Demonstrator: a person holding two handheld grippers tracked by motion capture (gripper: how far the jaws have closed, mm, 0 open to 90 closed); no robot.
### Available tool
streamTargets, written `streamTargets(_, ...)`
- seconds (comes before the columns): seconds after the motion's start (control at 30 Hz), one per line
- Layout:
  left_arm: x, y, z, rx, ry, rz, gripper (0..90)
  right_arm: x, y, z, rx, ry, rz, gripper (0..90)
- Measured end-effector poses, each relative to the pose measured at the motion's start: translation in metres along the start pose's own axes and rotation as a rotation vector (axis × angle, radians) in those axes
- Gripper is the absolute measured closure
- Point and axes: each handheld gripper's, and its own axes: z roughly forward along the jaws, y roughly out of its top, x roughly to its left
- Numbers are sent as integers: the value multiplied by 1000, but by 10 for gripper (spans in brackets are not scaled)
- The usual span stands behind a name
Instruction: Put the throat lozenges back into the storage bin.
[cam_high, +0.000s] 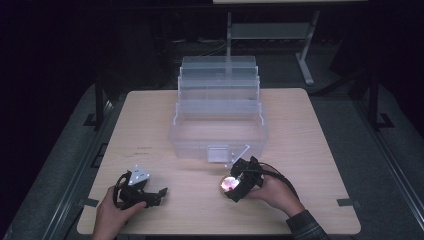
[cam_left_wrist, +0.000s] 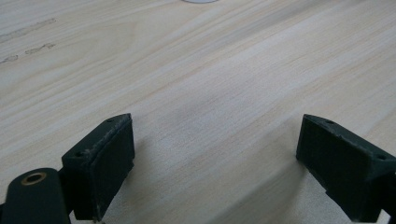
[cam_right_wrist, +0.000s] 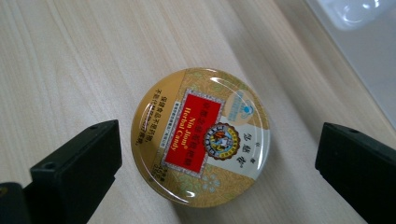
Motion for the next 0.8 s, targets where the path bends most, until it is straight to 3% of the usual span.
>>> streamTargets(0.67,0,0,0,0,0,0,105,8,4,19,39,8,-23,1)
streamTargets(0.8,0,0,0,1,0,0,105,9,4,21,39,0,-23,53)
